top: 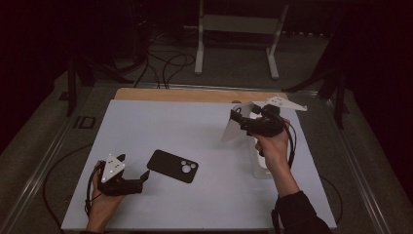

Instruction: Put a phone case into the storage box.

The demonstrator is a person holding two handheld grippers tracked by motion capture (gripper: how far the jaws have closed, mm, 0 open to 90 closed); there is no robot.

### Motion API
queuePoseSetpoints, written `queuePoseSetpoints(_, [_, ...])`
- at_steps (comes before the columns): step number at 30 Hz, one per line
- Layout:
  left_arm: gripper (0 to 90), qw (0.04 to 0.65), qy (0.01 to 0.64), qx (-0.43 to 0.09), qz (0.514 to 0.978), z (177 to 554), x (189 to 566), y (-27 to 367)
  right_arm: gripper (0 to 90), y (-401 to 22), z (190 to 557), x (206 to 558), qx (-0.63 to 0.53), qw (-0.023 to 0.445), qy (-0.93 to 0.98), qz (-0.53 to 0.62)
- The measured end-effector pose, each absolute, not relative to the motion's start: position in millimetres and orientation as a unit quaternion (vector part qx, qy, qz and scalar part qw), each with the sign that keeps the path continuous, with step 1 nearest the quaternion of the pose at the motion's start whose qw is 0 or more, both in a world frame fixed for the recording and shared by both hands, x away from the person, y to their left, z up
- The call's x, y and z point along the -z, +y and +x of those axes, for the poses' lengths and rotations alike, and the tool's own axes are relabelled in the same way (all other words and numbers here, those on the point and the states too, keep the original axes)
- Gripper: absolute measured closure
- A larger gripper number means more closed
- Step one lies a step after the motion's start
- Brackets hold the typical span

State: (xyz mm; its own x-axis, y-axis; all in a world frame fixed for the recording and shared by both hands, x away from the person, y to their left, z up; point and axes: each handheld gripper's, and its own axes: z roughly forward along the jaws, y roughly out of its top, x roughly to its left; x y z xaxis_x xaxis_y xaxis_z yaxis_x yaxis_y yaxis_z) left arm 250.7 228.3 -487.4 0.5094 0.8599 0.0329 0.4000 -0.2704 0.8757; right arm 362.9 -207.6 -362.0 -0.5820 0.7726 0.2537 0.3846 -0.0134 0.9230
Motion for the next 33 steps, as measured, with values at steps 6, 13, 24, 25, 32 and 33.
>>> queuePoseSetpoints(6, [0.0,0.440,0.419,-0.267,0.748,249.4,486.7,229.4,16.7,-209.6,368.7,361.5,-0.567,0.178,0.680,0.430])
queuePoseSetpoints(13, [0.0,0.447,0.415,-0.268,0.746,248.4,486.4,229.2,16.7,-214.0,374.5,361.7,-0.564,0.183,0.676,0.437])
queuePoseSetpoints(24, [0.0,0.455,0.416,-0.271,0.739,247.0,485.4,230.6,16.7,-217.0,387.6,361.3,-0.552,0.199,0.678,0.444])
queuePoseSetpoints(25, [0.0,0.455,0.416,-0.271,0.739,247.0,485.5,230.6,16.7,-217.1,388.6,361.3,-0.551,0.200,0.678,0.444])
queuePoseSetpoints(32, [0.0,0.457,0.418,-0.272,0.737,246.6,485.2,231.2,16.7,-219.2,395.3,359.3,-0.547,0.204,0.676,0.450])
queuePoseSetpoints(33, [0.0,0.458,0.418,-0.272,0.736,246.5,485.1,231.3,16.7,-219.6,396.4,358.8,-0.546,0.206,0.675,0.450])
